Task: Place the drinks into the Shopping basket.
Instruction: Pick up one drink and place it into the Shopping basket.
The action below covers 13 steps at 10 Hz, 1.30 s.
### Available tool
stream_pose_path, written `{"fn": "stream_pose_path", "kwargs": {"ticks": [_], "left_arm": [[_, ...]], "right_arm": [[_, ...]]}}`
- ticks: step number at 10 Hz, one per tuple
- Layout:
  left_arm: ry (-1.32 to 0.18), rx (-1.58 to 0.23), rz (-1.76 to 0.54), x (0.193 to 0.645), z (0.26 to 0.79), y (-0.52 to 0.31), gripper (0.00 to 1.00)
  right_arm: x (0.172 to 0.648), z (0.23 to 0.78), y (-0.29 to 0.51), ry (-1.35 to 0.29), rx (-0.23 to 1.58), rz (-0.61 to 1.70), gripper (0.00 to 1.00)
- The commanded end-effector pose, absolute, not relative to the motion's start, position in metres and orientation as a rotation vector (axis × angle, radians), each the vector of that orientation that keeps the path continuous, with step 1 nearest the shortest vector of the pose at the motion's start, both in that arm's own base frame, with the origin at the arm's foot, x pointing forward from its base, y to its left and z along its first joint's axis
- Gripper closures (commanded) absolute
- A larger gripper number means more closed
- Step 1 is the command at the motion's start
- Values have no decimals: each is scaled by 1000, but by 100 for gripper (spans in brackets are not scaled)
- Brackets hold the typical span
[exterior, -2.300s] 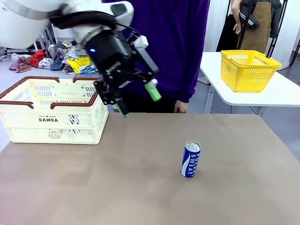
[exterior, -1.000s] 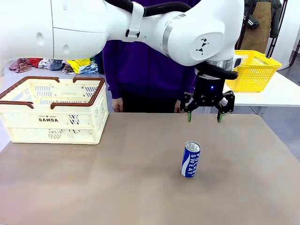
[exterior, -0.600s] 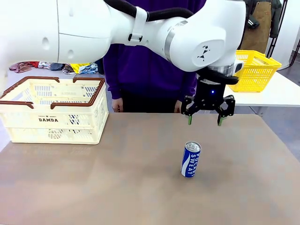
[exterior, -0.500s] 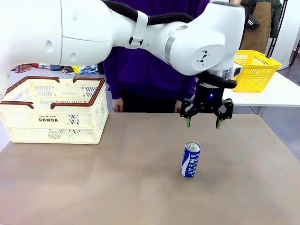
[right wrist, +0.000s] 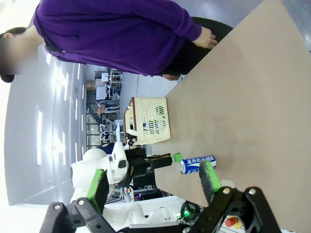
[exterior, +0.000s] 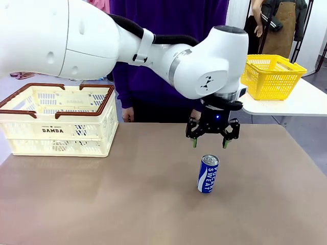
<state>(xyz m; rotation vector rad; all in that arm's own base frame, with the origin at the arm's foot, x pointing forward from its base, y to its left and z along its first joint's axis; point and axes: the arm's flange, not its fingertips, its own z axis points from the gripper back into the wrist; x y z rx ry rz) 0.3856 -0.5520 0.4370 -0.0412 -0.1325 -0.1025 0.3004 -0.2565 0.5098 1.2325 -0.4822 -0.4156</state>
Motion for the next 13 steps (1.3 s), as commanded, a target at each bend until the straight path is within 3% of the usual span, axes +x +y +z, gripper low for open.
{"fn": "stream_pose_path", "kwargs": {"ticks": [1, 6, 13], "left_arm": [[-136, -61, -46, 367, 420, -532, 0], [-107, -63, -47, 355, 382, -538, 0], [-131, -65, -75, 367, 376, -553, 0]], "right_arm": [[301, 511, -257, -503, 1244, -394, 0], [301, 511, -257, -503, 1244, -394, 0], [301, 511, -257, -503, 1244, -394, 0]]}}
